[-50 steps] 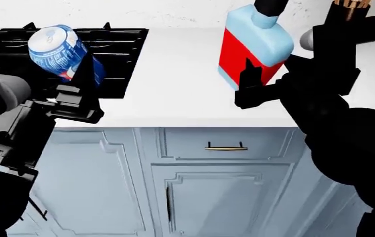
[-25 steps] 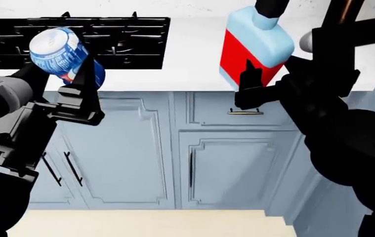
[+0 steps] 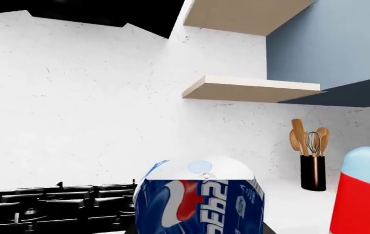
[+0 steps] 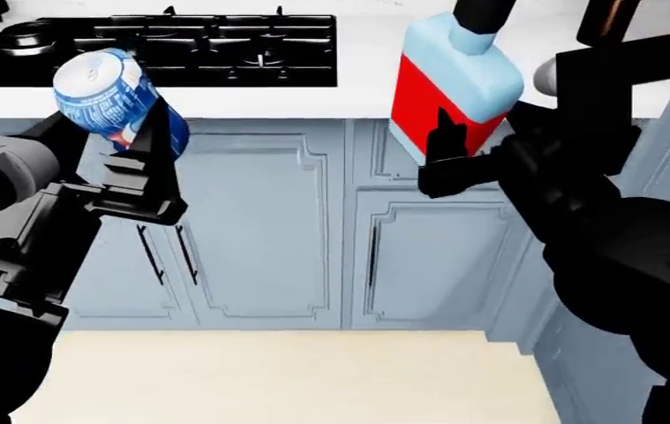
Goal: Move the drinks to the dining counter.
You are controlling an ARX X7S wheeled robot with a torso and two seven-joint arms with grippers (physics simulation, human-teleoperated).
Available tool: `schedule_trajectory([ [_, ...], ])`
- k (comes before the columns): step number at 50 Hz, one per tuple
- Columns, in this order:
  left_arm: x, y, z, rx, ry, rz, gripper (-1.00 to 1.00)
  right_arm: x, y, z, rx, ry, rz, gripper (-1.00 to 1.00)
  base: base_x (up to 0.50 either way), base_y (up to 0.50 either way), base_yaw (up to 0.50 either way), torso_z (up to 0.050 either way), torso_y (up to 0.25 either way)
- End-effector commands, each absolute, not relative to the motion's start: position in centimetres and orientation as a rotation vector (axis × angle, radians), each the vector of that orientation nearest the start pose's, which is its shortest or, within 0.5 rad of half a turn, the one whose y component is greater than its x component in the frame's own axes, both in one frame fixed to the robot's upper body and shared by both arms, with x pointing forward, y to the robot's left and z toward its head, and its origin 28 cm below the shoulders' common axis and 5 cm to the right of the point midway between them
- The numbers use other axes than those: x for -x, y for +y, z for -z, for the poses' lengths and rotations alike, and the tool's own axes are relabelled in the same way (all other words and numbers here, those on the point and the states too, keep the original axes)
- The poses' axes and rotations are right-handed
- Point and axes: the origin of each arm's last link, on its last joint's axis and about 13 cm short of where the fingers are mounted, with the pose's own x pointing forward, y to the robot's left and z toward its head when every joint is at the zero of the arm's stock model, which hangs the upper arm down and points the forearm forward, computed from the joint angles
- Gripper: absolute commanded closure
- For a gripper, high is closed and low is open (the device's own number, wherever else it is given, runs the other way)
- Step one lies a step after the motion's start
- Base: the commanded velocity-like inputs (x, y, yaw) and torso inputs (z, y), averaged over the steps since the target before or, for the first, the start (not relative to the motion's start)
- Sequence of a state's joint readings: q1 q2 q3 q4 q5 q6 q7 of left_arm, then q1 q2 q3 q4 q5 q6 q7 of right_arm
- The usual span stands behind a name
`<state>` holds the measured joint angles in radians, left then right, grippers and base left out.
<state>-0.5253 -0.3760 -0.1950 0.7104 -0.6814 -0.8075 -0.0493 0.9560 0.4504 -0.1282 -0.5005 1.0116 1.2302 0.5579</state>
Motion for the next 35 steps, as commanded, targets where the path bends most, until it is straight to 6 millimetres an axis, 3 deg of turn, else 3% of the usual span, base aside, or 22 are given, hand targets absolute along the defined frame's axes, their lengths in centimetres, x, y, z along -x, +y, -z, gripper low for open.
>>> schedule_trajectory([
  [1, -23.12, 26.08, -23.67, 0.072, -0.433, 0.242, 1.00, -26.22, -11.83, -27.70, 0.107, -0.096, -0.127, 1.00, -0.50, 0.27, 0.00, 0.010, 0.000],
  [35, -23.02, 25.91, -23.57, 0.067, -0.426, 0.254, 1.00, -26.01, -11.95, -27.51, 0.132, -0.108, -0.133, 1.00, -0.50, 0.28, 0.02, 0.000, 0.000],
])
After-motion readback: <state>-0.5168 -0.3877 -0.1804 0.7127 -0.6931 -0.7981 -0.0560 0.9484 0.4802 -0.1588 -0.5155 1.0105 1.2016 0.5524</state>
